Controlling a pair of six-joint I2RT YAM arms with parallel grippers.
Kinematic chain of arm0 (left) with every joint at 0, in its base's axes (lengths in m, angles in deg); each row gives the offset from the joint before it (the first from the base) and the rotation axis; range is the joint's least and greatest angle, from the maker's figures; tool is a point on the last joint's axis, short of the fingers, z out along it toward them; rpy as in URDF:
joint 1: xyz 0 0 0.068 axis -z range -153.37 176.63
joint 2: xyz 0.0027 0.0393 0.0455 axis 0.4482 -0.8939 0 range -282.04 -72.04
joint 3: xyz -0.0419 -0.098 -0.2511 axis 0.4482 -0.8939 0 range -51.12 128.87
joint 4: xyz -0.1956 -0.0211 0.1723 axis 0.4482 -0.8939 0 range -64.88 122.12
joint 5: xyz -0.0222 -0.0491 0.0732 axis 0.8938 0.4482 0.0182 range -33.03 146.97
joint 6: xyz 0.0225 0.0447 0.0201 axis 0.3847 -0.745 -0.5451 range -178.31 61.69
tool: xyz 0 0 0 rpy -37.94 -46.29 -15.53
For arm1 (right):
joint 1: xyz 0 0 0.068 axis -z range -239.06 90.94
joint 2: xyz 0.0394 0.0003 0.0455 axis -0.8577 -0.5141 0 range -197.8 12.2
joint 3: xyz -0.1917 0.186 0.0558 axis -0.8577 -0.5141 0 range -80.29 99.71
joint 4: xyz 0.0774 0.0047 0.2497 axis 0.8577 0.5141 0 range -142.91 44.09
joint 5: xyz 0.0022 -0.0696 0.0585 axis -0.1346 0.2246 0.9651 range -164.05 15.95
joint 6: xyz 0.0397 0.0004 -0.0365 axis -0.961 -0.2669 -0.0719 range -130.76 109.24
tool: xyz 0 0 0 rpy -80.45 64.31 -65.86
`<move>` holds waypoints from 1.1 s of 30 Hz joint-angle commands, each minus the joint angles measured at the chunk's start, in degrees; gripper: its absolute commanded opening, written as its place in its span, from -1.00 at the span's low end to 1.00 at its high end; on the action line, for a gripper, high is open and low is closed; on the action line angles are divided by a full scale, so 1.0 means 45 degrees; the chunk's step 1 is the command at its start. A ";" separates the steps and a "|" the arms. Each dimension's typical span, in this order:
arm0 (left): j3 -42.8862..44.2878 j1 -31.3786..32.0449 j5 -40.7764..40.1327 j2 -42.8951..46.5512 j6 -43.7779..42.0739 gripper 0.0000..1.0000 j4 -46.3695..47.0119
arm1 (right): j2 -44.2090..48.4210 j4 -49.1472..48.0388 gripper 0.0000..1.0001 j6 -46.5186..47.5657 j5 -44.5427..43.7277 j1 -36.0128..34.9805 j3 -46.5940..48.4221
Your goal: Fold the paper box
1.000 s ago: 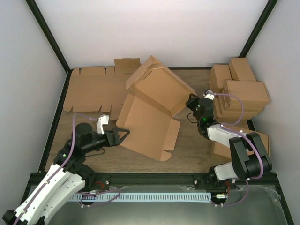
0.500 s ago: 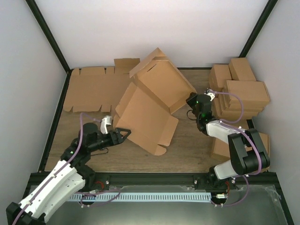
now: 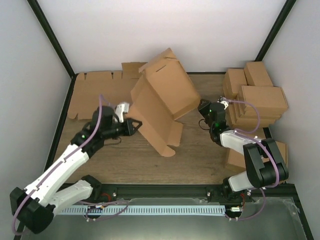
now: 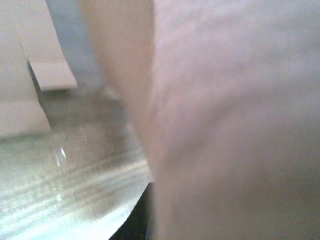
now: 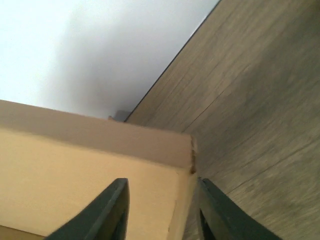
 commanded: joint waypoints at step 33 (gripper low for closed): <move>0.7826 -0.0025 0.3195 -0.1834 -0.5115 -0.92 -0.7359 | -0.1000 0.4926 0.54 0.9705 0.6595 -0.0090 0.3909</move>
